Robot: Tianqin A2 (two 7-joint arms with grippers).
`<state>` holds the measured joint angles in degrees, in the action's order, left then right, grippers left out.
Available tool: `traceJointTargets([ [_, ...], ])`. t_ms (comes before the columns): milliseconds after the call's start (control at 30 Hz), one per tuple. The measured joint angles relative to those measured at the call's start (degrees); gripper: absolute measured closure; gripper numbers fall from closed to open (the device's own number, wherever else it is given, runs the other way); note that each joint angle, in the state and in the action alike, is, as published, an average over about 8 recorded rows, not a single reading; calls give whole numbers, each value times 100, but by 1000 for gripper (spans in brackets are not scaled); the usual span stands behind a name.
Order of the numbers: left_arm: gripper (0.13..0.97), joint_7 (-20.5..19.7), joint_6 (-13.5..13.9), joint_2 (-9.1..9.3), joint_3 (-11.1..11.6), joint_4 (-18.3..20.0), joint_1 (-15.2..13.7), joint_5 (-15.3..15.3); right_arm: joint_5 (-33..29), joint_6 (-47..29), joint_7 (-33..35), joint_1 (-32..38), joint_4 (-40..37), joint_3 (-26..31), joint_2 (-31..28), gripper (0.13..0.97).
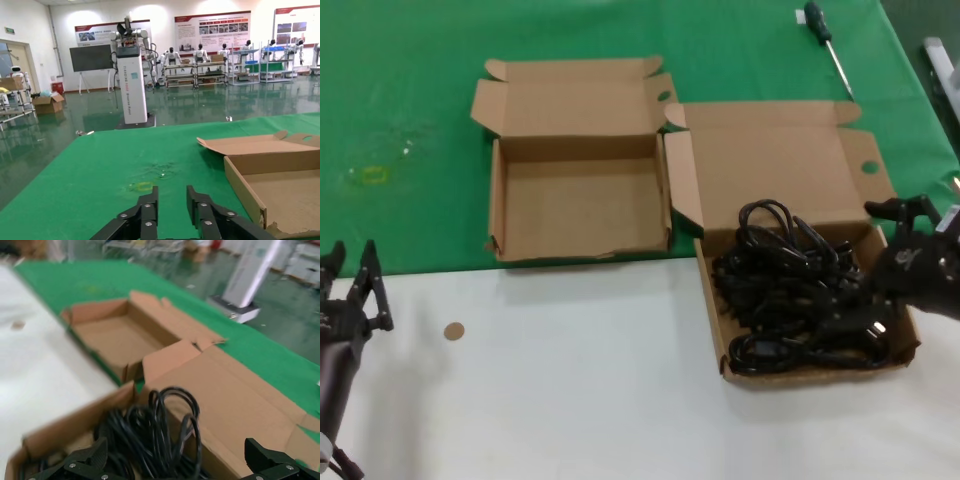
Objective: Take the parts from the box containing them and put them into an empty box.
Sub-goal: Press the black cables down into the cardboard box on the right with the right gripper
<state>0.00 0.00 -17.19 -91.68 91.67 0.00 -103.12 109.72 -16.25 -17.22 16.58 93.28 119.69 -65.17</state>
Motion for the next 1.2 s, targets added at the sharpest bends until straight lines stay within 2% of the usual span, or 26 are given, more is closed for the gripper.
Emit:
traceJointTargets([
  [167,852,-1,0,0,0,0,0,0,-473,-890,414,268,-146,-142,-118,129],
  [300,852,-2,0,0,0,0,0,0,-782,-1610,917,516,-270,-247,-86,129],
  [533,922,-2,0,0,0,0,0,0,-1359,-2540,1496,1041,-514,-336,213,129],
  [800,942,-2,0,0,0,0,0,1,-1908,-2926,1786,1491,-918,-385,769,129],
  [1200,945,-2,0,0,0,0,0,2,-2342,-3000,2165,1744,-1573,-484,1388,151],
])
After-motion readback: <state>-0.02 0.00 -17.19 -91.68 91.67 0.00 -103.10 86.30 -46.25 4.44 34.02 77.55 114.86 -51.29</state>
